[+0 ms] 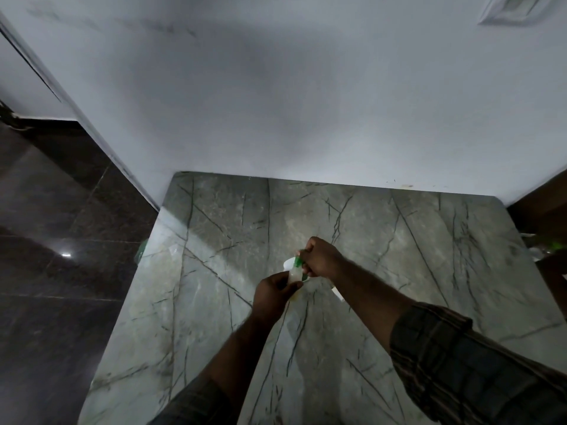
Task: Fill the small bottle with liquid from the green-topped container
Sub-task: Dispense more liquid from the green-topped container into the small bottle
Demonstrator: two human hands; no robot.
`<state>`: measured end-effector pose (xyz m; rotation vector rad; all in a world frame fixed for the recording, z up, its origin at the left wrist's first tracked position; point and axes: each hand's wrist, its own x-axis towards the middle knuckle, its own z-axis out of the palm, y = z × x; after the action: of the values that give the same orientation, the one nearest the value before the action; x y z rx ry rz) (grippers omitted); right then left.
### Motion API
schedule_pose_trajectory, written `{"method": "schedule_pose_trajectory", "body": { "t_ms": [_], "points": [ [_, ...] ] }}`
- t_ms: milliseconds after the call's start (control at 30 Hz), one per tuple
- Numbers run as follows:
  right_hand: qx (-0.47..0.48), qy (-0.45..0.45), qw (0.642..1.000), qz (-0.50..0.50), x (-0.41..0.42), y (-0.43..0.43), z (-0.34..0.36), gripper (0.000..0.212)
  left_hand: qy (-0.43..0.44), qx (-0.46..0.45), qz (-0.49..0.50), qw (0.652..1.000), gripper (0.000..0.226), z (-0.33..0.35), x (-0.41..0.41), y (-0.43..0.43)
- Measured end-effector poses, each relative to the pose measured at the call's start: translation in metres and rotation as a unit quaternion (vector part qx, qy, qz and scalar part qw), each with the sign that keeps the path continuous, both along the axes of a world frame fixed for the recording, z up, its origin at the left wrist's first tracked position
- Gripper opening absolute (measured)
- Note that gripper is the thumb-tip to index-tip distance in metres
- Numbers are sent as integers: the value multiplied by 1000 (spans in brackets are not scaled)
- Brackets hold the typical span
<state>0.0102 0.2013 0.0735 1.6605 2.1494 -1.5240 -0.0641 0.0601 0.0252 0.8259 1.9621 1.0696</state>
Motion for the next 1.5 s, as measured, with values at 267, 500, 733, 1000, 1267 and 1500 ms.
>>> {"method": "schedule_pose_trajectory", "body": {
  "t_ms": [267,500,733,1000,1267,1500],
  "points": [
    [126,-50,985,107,8,-1,-2,29,13,-25,-30,999,26,2,-3,0],
    [159,-53,979,114,9,8,1,35,6,-21,-20,1000,24,4,0,2],
    [144,-49,981,120,8,9,-1,31,-2,-15,-19,1000,22,-4,3,1],
    [145,-57,978,140,7,11,-6,32,-9,-10,-19,1000,24,-5,2,2],
    [135,-45,981,136,8,13,-8,32,-12,-7,-23,1000,23,-8,0,4],
    [149,-37,976,158,6,21,2,33,-1,-9,-26,1000,13,-9,-1,7]
  ]
}}
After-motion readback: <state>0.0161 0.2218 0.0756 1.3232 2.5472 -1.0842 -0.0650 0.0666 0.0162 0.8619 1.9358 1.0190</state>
